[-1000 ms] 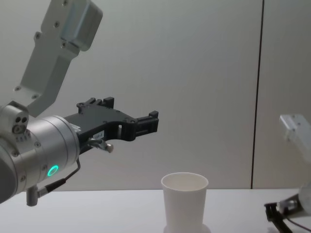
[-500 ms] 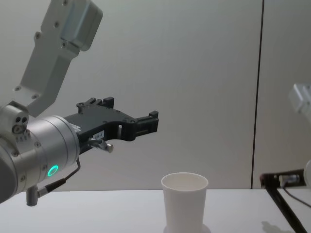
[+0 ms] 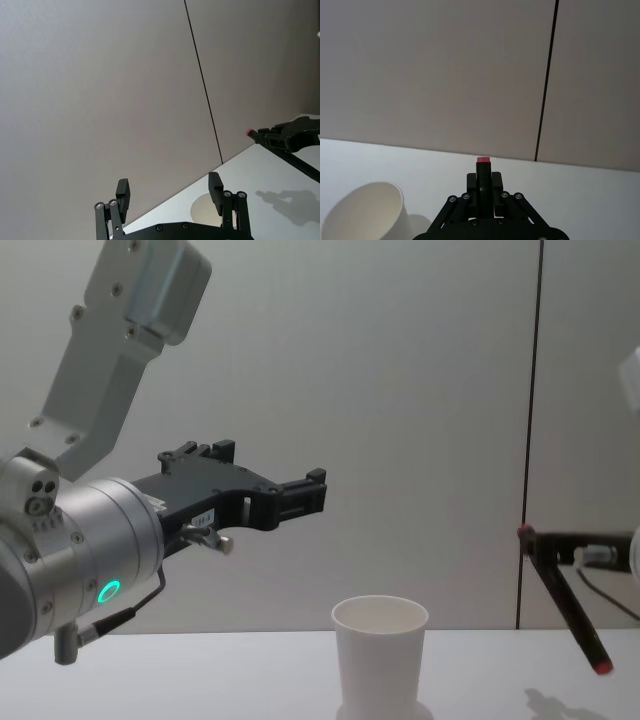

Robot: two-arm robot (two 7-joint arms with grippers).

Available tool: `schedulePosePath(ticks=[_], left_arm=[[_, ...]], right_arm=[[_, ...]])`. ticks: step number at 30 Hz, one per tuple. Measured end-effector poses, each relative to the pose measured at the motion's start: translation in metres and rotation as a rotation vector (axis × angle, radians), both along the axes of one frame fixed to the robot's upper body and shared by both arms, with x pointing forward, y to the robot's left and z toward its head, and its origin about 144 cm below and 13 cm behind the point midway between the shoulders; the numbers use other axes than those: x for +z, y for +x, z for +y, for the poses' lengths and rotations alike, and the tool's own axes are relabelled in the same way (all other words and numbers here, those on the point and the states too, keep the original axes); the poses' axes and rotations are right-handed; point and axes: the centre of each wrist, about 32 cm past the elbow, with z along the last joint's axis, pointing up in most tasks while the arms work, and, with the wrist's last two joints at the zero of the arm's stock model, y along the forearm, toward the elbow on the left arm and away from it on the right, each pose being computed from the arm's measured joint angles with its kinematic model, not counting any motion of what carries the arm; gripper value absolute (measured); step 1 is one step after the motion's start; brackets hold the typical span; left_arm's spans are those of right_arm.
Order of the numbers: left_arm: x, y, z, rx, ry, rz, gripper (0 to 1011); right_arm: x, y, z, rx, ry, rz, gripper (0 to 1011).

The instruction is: Place the pen into the pen holder.

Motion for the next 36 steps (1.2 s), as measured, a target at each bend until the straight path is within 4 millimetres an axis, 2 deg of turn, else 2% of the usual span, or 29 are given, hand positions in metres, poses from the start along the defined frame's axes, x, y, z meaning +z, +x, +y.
schedulePosePath(ticks=[18, 36], left_arm=[[0.000, 0.000, 0.000, 0.000, 0.000, 0.000, 1003], [0.000, 0.000, 0.000, 0.000, 0.000, 0.000, 1003]], right_arm=[[-0.004, 0.004, 0.007, 0.134, 0.095, -0.286, 158], [-0.032, 0.040, 0.043, 0.307, 0.192, -0.535, 158]])
